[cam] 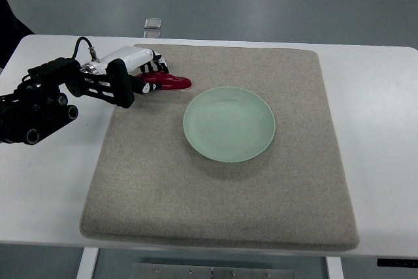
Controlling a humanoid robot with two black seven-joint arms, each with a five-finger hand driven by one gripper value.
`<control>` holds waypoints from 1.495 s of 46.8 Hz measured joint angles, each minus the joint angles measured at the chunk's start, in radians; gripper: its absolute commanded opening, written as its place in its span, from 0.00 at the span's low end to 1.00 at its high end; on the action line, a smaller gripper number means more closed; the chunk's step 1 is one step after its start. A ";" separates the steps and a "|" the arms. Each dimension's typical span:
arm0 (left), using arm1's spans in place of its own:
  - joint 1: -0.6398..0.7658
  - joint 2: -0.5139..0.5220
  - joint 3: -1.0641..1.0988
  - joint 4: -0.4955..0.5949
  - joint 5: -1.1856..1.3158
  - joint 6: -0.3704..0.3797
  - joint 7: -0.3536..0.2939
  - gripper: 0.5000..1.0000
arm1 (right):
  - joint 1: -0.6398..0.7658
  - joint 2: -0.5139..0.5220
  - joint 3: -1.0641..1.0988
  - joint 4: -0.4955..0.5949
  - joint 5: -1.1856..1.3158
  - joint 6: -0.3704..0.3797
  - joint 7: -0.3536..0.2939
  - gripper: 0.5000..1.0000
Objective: Place red pepper on plate with left hand
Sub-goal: 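Lift the pepper and carry it with the left hand over the plate, then lower the pepper onto the plate and open the left hand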
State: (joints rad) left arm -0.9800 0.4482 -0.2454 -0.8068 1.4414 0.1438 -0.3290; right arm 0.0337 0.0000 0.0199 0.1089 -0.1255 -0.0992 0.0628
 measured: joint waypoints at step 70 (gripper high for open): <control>-0.035 -0.089 0.017 -0.283 0.222 -0.024 -0.065 0.00 | 0.000 0.000 0.000 0.000 0.001 0.000 0.000 0.86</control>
State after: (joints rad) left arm -1.0152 0.3592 -0.2284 -1.0894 1.6630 0.1196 -0.3944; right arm 0.0337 0.0000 0.0199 0.1086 -0.1249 -0.0989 0.0628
